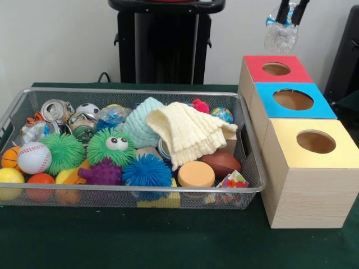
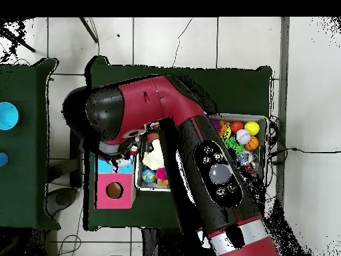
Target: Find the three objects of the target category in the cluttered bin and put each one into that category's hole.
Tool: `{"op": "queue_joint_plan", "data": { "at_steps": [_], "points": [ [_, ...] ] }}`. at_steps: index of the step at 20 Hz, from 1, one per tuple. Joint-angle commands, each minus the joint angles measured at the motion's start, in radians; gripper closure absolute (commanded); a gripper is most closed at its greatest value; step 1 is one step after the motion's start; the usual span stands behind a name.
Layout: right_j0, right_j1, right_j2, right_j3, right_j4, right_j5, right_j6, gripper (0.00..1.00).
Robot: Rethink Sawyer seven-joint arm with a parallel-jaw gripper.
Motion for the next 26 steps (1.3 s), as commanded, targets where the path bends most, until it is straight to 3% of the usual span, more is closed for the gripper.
{"op": "queue_joint_plan", "data": {
  "at_steps": [1,6,17,26],
  "points": [
    [0.000,0.043,-0.054,-0.008,0.030,0.082,0.015,1.00],
    [0.025,0.075,-0.077,-0.043,0.050,0.172,0.068,1.00],
    [0.061,0.132,-0.120,-0.099,0.072,0.228,0.091,1.00],
    [0.070,0.227,-0.135,-0.137,0.043,0.111,0.041,1.00]
  ]
}}
